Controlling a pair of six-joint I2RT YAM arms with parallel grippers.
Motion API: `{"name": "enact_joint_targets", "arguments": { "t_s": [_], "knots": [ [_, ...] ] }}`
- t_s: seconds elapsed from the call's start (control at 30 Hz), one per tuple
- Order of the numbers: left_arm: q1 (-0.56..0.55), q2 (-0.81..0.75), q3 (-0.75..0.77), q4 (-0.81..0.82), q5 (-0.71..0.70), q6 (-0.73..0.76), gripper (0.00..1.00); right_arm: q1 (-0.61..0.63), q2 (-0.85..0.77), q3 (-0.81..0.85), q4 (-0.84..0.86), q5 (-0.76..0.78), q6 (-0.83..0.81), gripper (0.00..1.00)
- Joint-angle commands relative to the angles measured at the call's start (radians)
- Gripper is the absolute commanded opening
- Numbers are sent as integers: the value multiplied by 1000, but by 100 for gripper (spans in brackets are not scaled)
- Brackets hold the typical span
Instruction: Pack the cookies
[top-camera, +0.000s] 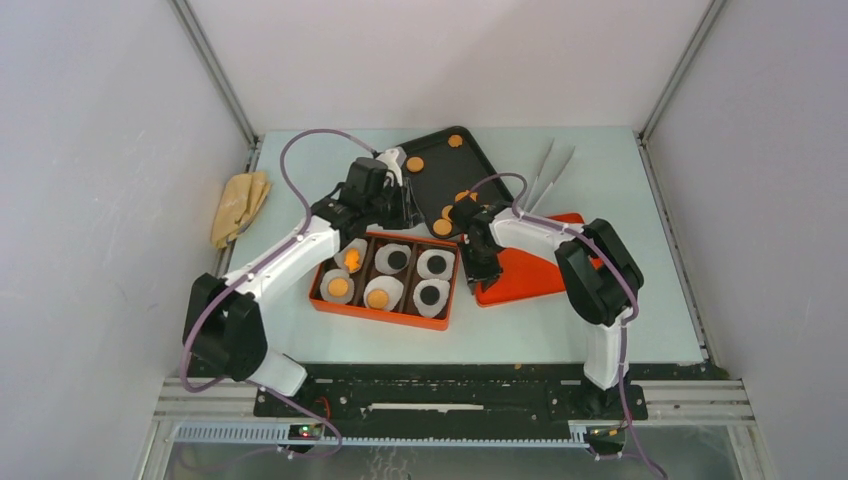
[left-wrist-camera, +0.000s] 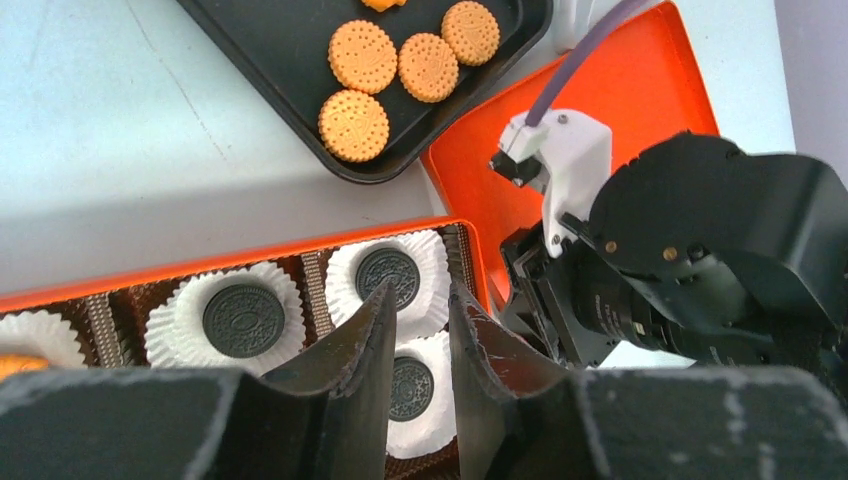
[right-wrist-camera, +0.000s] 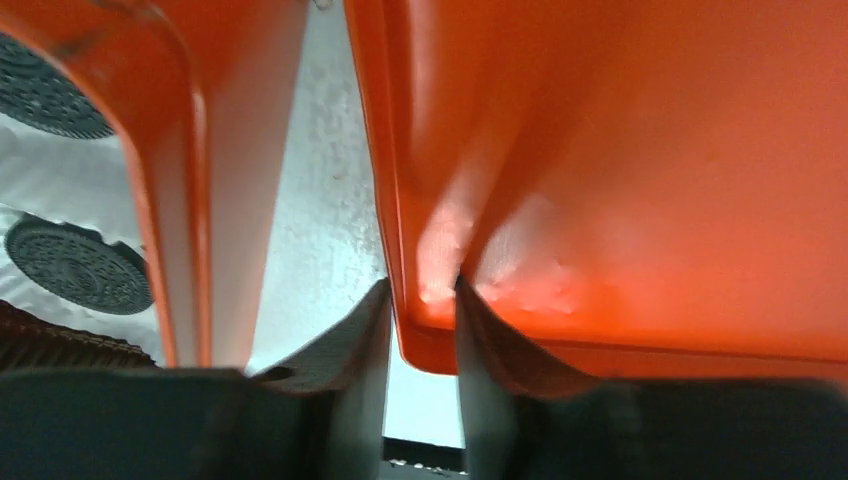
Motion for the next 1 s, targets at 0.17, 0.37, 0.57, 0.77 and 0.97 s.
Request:
{"name": "enact_joint_targets", "arguments": {
  "t_s": [0.17,0.37,0.57,0.77,0.97],
  "knots": [
    [-5,-100,-35,-9,-65,31,31,23,53,48,-24,168,66,0],
    [-4,-30,28,-35,5,44,32,52,-72,52,-121,245,64,0],
    [23,115,176,-80,205,49,41,151,-236,57,-207,360,14,0],
    [58,335,344,-55,551,21,52,257,-336,38,-220,400,-68,0],
    [29,452,353,-44,695,19,55,334,-395,18,-185,413,-113,0]
  ]
}}
